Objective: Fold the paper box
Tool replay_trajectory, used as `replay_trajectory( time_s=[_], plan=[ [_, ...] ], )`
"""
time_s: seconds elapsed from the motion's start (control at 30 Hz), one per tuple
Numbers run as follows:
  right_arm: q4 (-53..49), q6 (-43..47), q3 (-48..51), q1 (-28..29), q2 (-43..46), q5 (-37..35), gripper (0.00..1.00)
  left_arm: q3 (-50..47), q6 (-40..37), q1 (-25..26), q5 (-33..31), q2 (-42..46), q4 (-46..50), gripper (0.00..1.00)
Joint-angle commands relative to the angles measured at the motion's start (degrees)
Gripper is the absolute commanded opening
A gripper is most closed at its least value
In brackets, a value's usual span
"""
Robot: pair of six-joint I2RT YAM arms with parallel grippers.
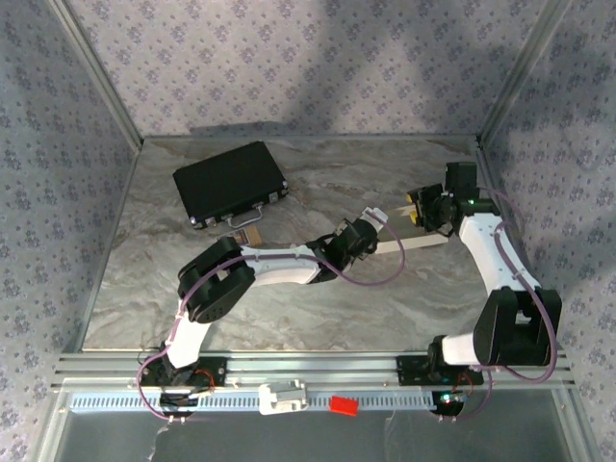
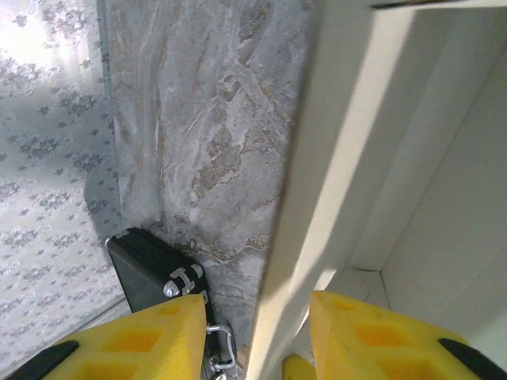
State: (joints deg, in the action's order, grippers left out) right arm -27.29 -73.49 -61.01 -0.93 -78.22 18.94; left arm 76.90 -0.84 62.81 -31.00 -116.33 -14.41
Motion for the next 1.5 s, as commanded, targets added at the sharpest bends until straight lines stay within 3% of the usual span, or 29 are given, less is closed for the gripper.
replay_trajectory(
  time_s=[0.0,0.2,0.37,0.7,0.83,1.23,1.37,1.47],
  plan=[
    [-0.95,0.11,-1.59,0.32,-0.61,1.01,0.32,-0.71,-2.05,0.65,-0.98,-2.14,4.22,0.0],
    [-2.89,1.22,2.81,-0.08,2.21,1.27,0.13,-0.53,-1.62,0.65,-1.25,-2.01,4.7,0.0],
    [-3.01,1.45,6.95,-1.26,4.89,1.55,0.04,-1.36,-1.43,0.65,-1.33,-1.26,4.48,0.01],
    [-2.4,2.0,9.62,-1.61,6.89,0.86,0.0,-1.94,3.57,0.94,-1.77,3.4,8.43,0.45],
    [-3.33,2.83,10.95,-1.77,7.78,0.4,0.0,-5.4,8.83,1.0,-0.55,7.99,11.26,0.52],
    [3.91,8.19,21.96,-4.18,9.62,1.56,0.0,-19.88,18.4,5.33,7.09,24.57,20.16,0.55],
    [4.49,9.33,22.65,-4.52,8.29,1.89,0.0,-19.29,21.65,1.86,10.74,27.87,22.55,0.52],
    [4.94,9.21,22.67,-4.52,7.97,1.89,0.0,-17.46,28.31,-3.63,18.56,27.36,21.51,0.52]
  ],
)
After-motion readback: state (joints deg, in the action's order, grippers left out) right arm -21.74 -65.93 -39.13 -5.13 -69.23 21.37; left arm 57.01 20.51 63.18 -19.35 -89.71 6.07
